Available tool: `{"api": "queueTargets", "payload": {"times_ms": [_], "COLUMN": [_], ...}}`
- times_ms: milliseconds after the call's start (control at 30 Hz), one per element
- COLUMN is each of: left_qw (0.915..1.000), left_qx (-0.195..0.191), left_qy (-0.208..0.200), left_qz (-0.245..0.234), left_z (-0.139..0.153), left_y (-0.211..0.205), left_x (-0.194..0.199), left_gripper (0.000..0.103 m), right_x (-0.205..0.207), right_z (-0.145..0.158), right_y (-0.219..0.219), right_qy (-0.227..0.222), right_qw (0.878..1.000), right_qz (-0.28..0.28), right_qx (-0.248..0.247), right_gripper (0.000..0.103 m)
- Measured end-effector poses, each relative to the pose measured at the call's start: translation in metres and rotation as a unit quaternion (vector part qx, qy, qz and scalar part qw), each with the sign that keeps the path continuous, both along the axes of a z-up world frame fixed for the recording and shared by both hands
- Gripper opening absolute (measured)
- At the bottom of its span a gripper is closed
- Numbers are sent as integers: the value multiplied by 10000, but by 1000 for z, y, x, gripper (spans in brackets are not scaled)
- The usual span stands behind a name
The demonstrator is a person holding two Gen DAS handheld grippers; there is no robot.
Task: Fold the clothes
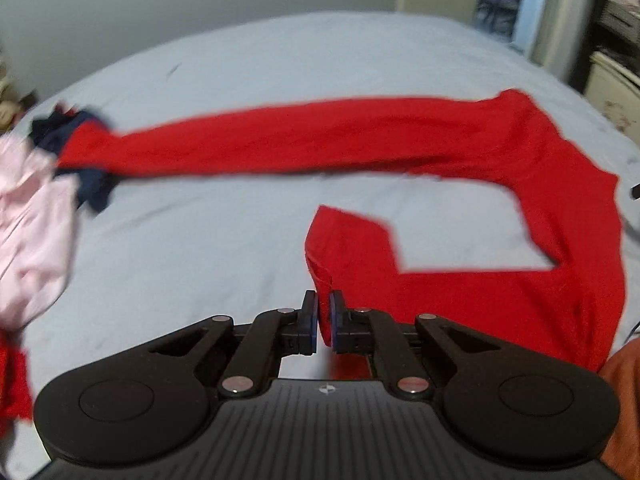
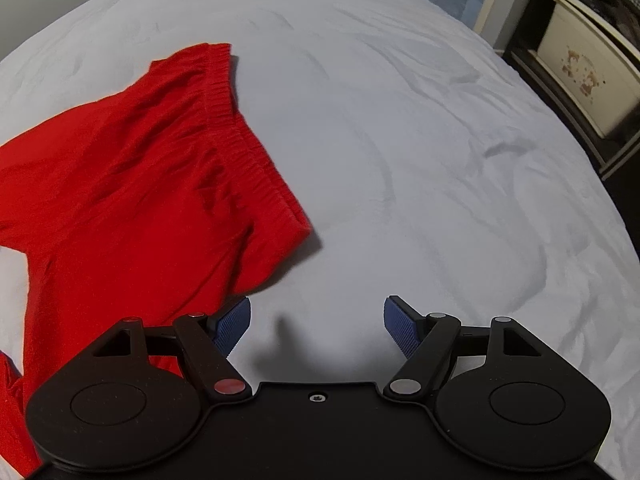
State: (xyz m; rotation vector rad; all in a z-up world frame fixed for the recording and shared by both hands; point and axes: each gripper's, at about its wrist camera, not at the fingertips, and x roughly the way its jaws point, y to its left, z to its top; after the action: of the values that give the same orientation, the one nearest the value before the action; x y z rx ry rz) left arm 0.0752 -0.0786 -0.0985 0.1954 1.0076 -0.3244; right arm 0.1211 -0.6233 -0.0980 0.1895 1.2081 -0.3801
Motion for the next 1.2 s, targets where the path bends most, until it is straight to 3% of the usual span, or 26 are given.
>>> {"api": "queueTargets", "payload": {"times_ms": [167, 333, 400, 500, 567, 733, 900, 1033, 1200], "left_qw": [9972, 9920, 9910, 9895, 9875, 9806, 9795, 9788, 9858], "left_qx": [466, 547, 463, -152, -633, -1041, -824, -980, -644], "left_qy": [305, 551, 523, 680, 791, 1075, 1336, 1385, 1313], "left_qz": [491, 998, 1146, 1269, 1211, 1265, 1266, 1151, 828], "left_z": [-1, 6, 9, 9, 4, -19, -42, -48, -48], "left_y": [55, 97, 112, 128, 132, 130, 130, 130, 110], "left_x": [0, 11, 17, 30, 40, 60, 73, 70, 69], "left_gripper": [7, 20, 24, 30, 34, 34, 34, 34, 31], "right_x": [4, 5, 6, 6, 7, 7, 6, 9, 13], "right_z": [3, 3, 3, 3, 2, -1, -3, -6, -7], "right_y": [10, 13, 13, 14, 14, 18, 22, 22, 19], "right_qy": [61, 138, 161, 166, 172, 261, 272, 289, 245], "right_qw": [9999, 9998, 9997, 9997, 9997, 9995, 9993, 9992, 9995], "right_qz": [125, 108, 101, 102, 100, 128, 193, 217, 118], "right_qx": [-79, -131, -147, -133, -116, -155, -140, -157, -154], "right_gripper": [72, 72, 72, 72, 72, 72, 72, 72, 72]}}
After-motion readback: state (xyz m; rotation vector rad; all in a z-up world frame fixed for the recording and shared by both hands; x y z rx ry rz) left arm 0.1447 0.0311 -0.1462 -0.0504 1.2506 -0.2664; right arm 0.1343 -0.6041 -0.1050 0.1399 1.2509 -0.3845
